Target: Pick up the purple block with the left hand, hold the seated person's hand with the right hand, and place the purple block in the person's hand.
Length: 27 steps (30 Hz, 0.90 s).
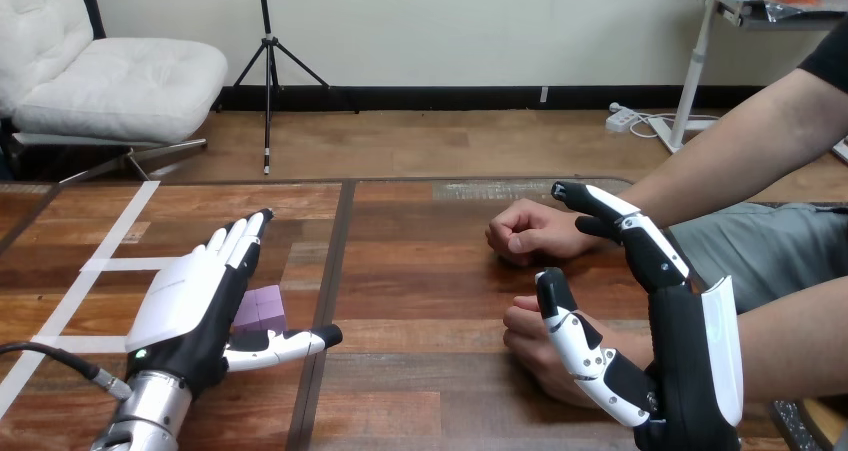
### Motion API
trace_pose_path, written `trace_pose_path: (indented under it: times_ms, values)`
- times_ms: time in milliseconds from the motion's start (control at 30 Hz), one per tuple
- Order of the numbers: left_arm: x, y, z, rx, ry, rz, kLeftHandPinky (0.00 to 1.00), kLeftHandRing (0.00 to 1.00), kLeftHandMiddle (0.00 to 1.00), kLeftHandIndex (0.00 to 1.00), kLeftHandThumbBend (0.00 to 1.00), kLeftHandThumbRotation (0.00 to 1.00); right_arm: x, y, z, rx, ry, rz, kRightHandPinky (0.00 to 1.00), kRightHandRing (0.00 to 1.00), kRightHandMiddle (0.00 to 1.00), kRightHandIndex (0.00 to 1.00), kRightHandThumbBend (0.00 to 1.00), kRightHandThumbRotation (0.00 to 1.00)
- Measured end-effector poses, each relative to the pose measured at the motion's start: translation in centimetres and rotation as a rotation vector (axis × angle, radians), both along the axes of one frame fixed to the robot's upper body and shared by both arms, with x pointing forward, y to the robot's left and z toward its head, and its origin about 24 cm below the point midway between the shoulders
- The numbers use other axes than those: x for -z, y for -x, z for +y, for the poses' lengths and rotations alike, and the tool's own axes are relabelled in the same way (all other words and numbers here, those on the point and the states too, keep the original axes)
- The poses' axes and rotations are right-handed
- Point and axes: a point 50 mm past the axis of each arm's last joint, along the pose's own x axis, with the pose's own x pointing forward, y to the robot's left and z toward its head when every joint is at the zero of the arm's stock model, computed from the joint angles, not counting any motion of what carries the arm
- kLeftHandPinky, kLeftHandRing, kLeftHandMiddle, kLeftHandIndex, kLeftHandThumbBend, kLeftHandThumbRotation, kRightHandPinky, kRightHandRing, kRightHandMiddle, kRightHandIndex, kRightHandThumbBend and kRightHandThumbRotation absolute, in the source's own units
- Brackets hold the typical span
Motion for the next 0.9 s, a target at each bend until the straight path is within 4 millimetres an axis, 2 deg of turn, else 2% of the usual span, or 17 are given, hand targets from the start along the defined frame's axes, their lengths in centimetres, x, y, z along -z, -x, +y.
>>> trace_pose_path:
  times_ms: [900]
  values:
    - [0.72,-0.74,0.33,-0.010,-0.097,-0.010,1.00,0.99,1.00,1.00,0.95,0.63,0.08,-0.08,-0.24,0.015,0.011,0.010,0.74,0.79,0.78,0.75,0.40,0.46]
